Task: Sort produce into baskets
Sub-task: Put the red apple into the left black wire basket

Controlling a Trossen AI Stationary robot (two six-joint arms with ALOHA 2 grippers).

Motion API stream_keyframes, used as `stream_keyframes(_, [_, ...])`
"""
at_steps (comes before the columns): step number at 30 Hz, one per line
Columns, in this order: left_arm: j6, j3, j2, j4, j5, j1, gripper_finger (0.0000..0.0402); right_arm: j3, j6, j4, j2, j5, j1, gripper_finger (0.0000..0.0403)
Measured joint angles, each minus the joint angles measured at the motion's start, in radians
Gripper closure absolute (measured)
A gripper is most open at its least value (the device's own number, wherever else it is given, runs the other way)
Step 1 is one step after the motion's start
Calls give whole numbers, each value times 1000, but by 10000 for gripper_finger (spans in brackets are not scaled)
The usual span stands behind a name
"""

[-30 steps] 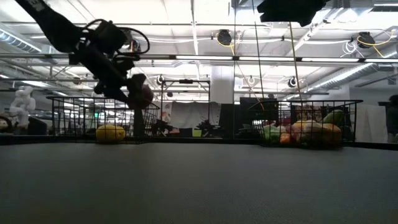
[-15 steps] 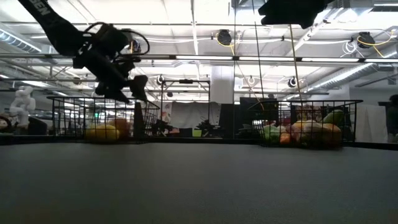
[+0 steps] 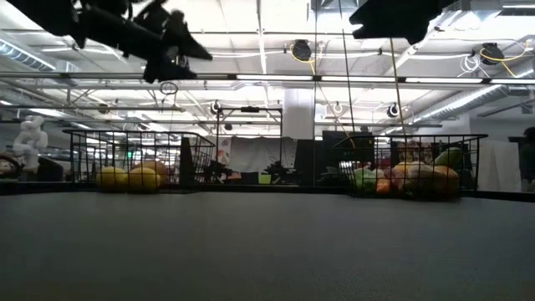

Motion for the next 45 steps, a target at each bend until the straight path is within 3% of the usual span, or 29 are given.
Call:
stream_keyframes(7, [10, 0, -22, -48, 55, -168, 16, 0, 175, -88, 0, -125, 34, 199])
stream_keyframes(11, [31, 0, -22, -48, 55, -214, 16, 3, 262, -91, 0, -128, 114, 199])
stream_keyframes(15, [45, 0, -22, -45, 57, -227, 16, 63, 442, -231, 2, -133, 191, 194])
stream_keyframes(18, [46, 0, -22, -45, 57, -227, 16, 142, 624, -409, 31, -141, 248, 173])
stream_keyframes(22, [36, 0, -22, -48, 61, -227, 16, 281, 830, -659, 124, -229, 315, 134])
stream_keyframes(31, [30, 0, -22, -48, 63, -227, 16, 617, 1041, -998, 412, -461, 434, 88])
stream_keyframes(35, [30, 0, -22, -48, 69, -228, 16, 756, 1135, -1193, 516, -618, 486, 90])
stream_keyframes(38, [30, 0, -22, -48, 69, -227, 16, 800, 1224, -1227, 561, -727, 532, 106])
stream_keyframes(45, [35, 0, -22, -47, 70, -227, 16, 801, 1293, -1206, 645, -721, 600, 158])
